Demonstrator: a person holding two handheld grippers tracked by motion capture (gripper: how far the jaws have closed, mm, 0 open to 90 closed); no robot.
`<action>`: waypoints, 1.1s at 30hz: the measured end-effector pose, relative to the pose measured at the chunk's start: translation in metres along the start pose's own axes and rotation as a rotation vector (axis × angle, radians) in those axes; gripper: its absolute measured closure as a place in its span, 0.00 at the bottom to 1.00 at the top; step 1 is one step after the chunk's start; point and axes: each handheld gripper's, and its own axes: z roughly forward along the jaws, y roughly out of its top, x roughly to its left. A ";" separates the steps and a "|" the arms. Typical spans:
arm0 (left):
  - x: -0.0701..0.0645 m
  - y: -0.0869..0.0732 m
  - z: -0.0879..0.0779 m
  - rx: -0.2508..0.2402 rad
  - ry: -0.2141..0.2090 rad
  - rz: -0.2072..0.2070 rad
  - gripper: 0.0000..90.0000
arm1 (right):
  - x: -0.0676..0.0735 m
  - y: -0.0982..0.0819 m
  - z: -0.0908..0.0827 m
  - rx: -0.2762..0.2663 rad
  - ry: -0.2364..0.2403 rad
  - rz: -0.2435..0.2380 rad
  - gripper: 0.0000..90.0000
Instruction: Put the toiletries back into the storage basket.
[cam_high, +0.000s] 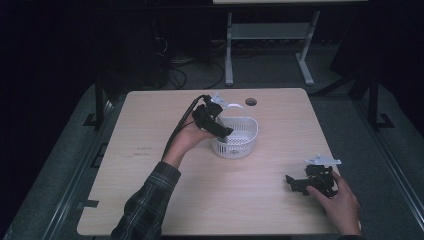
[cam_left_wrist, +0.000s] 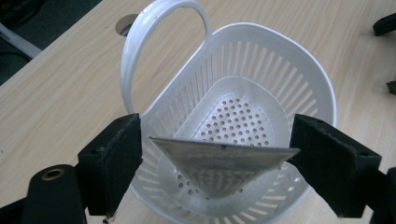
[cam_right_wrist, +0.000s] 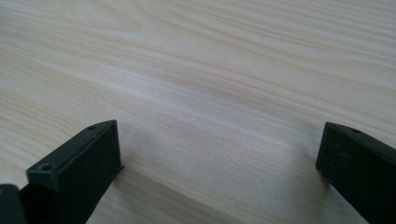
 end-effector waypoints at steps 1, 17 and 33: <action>0.000 0.000 -0.001 -0.001 0.001 -0.001 0.18 | 0.000 0.000 0.000 0.000 0.000 0.000 0.00; 0.002 -0.019 -0.038 -0.021 -0.016 0.003 0.17 | 0.000 0.000 0.000 0.000 -0.001 0.000 0.00; 0.002 -0.063 -0.067 -0.043 0.030 -0.018 0.17 | 0.000 0.000 0.000 0.000 0.000 0.000 0.00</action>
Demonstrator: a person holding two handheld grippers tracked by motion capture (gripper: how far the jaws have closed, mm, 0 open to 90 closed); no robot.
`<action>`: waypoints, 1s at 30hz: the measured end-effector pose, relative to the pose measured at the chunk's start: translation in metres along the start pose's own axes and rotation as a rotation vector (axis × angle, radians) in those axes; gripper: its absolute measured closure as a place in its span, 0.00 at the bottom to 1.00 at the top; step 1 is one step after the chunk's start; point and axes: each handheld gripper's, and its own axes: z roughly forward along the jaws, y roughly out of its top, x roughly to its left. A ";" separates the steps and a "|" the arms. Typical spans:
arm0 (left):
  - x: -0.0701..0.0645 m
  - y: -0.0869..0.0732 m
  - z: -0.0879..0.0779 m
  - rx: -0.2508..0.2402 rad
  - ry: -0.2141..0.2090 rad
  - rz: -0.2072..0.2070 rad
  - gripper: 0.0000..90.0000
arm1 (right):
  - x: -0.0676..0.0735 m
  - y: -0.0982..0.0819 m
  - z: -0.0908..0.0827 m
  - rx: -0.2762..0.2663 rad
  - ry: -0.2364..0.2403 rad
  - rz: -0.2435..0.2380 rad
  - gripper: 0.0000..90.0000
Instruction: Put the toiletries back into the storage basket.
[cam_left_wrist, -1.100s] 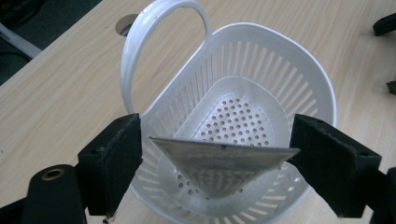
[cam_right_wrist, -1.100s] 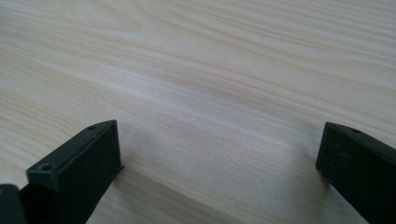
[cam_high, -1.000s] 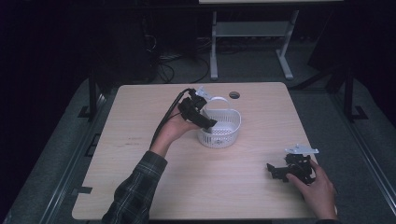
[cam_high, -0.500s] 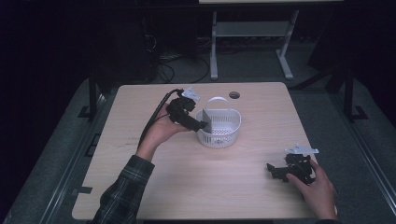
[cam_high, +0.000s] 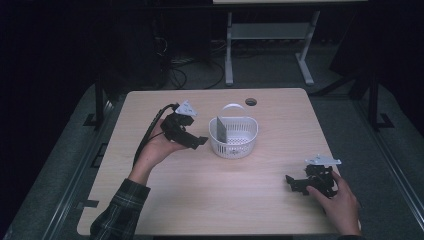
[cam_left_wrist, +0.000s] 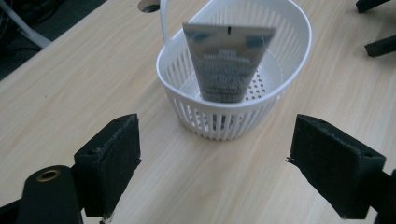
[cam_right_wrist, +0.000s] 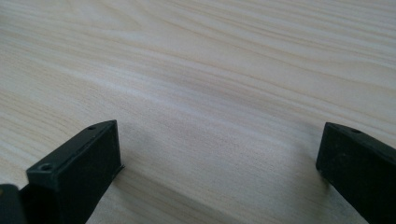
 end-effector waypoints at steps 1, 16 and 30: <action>-0.001 -0.004 -0.001 0.000 0.004 -0.004 0.17 | 0.000 0.000 0.000 0.000 0.000 0.000 0.00; -0.004 -0.075 -0.007 -0.015 0.051 -0.080 0.17 | 0.000 0.000 0.000 0.000 0.000 -0.001 0.00; -0.018 -0.130 -0.018 -0.040 0.121 -0.096 0.17 | 0.000 0.000 0.000 0.000 -0.001 0.000 0.00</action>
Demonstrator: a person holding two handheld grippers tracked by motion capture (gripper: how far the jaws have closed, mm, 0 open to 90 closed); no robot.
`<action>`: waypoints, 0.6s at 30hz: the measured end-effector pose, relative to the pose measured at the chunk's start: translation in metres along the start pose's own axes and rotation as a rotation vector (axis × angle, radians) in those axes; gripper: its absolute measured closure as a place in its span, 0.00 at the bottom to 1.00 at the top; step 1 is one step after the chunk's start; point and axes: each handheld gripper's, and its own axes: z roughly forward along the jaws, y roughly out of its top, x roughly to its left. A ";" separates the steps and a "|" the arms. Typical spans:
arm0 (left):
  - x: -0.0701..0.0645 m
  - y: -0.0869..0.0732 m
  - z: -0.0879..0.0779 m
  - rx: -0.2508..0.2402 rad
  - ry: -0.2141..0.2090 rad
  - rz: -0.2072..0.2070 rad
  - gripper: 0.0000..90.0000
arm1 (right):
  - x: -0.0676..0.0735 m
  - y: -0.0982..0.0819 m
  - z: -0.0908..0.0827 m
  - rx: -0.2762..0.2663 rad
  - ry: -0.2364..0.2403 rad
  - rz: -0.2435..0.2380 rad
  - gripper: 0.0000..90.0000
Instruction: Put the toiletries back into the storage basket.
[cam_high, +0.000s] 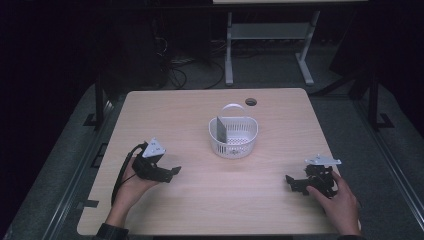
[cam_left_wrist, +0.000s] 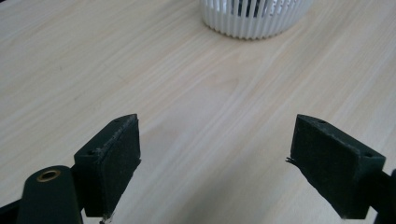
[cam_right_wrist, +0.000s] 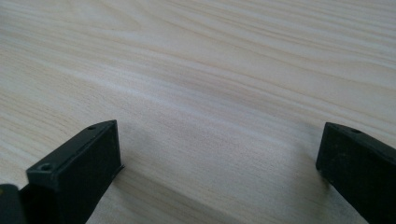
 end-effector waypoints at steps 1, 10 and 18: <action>-0.001 -0.004 -0.001 0.001 0.000 0.003 0.17 | 0.000 0.000 0.000 0.000 0.000 -0.001 0.00; -0.003 -0.036 -0.005 0.005 0.006 -0.023 0.16 | 0.000 0.000 0.000 0.000 0.000 0.000 0.00; -0.003 -0.056 -0.009 0.006 0.006 -0.052 0.16 | 0.000 0.000 0.000 -0.001 0.000 0.002 0.00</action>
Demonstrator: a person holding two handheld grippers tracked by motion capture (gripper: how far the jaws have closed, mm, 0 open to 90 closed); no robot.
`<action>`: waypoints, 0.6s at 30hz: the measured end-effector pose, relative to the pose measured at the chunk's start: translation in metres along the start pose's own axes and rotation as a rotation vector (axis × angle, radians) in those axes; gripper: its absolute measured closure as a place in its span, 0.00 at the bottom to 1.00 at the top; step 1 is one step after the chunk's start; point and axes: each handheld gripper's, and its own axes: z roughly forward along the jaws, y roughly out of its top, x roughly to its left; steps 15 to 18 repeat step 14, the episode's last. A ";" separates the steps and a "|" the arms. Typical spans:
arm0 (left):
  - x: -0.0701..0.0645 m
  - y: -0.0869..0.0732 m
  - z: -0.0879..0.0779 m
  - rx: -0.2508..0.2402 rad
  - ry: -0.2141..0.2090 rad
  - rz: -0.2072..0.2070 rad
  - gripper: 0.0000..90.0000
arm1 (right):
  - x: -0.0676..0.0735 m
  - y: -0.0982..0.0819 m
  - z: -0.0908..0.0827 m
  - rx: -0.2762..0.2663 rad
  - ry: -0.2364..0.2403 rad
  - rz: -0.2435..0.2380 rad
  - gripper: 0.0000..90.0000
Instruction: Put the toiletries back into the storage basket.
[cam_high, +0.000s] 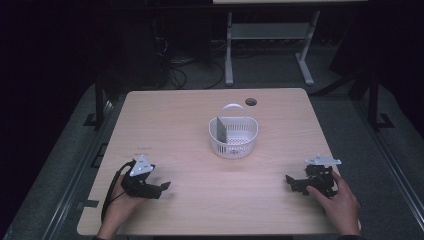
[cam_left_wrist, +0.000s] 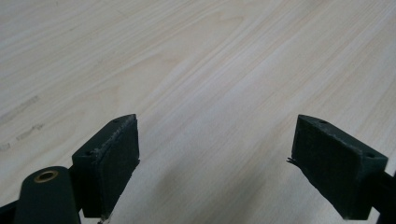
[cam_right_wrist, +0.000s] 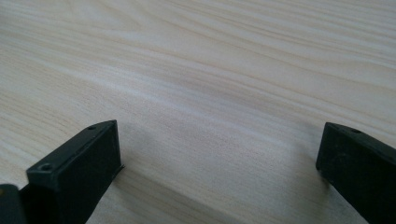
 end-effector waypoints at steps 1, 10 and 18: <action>0.000 -0.002 0.000 -0.003 0.000 -0.004 0.16 | 0.000 0.000 0.000 0.000 0.000 0.000 0.00; 0.002 -0.012 0.003 0.014 0.011 -0.007 0.14 | 0.000 0.000 0.000 0.000 0.000 -0.001 0.00; 0.001 -0.016 0.006 0.032 0.018 0.003 0.14 | 0.000 0.000 0.000 0.000 0.000 -0.001 0.00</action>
